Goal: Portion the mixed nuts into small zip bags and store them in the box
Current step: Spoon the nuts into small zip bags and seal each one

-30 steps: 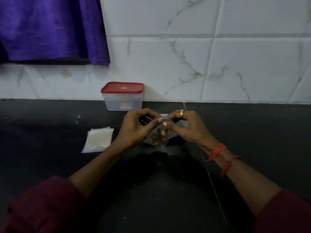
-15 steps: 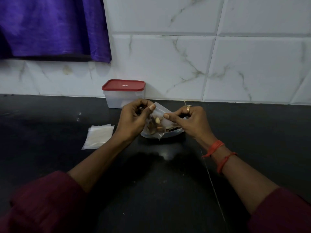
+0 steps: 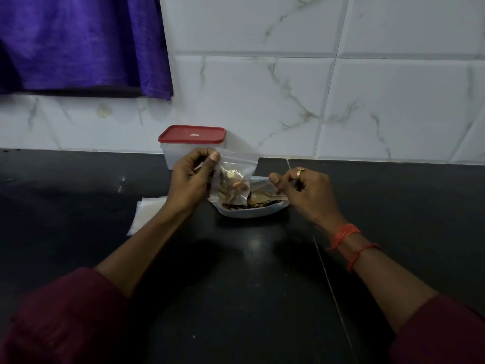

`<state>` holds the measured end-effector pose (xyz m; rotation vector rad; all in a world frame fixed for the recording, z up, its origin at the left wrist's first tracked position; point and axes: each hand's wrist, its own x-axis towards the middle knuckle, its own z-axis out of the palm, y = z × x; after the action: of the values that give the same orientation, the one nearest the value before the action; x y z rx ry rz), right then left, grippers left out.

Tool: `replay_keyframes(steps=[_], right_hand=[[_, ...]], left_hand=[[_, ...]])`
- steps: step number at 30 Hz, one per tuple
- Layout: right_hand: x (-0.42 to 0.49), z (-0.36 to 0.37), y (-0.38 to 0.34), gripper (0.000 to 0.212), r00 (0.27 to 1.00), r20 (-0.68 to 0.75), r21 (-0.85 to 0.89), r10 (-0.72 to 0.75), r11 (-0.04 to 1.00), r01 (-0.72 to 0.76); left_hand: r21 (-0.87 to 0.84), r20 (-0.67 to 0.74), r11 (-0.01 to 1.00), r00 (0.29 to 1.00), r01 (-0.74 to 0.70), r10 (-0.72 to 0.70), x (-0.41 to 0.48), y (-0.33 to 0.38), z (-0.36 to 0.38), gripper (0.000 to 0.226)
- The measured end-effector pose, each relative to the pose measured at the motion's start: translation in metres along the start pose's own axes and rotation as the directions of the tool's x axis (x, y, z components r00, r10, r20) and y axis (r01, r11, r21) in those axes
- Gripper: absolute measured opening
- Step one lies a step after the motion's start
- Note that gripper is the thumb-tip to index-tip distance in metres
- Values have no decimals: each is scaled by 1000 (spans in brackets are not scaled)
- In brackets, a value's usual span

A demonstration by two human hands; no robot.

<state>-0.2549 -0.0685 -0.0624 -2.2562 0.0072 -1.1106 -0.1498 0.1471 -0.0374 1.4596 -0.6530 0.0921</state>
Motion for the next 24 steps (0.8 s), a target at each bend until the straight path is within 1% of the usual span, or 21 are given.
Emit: replay_keyframes(steps=[2, 6, 9, 11, 12, 14, 16, 18, 19, 22, 24], right_hand=[[-2, 3, -9, 50, 996, 71, 70, 45, 996, -50], [-7, 16, -28, 37, 968, 220, 173, 122, 972, -162], [-9, 25, -29, 28, 954, 247, 270, 172, 933, -238], [-8, 26, -27, 24, 946, 249, 371, 205, 882, -289], [-7, 25, -26, 22, 946, 244, 412, 215, 860, -302], [-6, 24, -25, 24, 948, 230, 441, 221, 844, -304], [-6, 23, -23, 36, 949, 233, 429, 212, 853, -296], [-5, 19, -22, 46, 942, 257, 432, 217, 846, -312], [-5, 17, -22, 47, 936, 278, 455, 217, 828, -328], [-5, 17, -24, 40, 916, 343, 531, 209, 762, -372], [-5, 18, -25, 33, 908, 364, 549, 210, 739, -391]], left_hand=[[-25, 6, 999, 999, 36, -36, -2, -1, 4, 14], [-102, 17, 994, 999, 40, -38, -7, -4, 12, 17], [-140, 0, 989, 999, 40, -40, -7, -8, 13, 21], [-182, 9, 981, 997, 72, -71, -8, -10, 15, 33], [-174, 24, 980, 995, 101, -99, -8, -10, 15, 41], [-84, 93, 987, 987, 137, -129, -12, -8, 18, 48], [-31, 183, 991, 975, 132, -124, -15, -9, 21, 41], [-70, 195, 986, 971, 154, -138, -16, -10, 21, 39], [-103, 190, 978, 969, 183, -161, -16, -10, 21, 40], [-192, 188, 941, 951, 280, -245, -15, -9, 22, 46], [-234, 203, 918, 939, 320, -276, -15, -7, 22, 48]])
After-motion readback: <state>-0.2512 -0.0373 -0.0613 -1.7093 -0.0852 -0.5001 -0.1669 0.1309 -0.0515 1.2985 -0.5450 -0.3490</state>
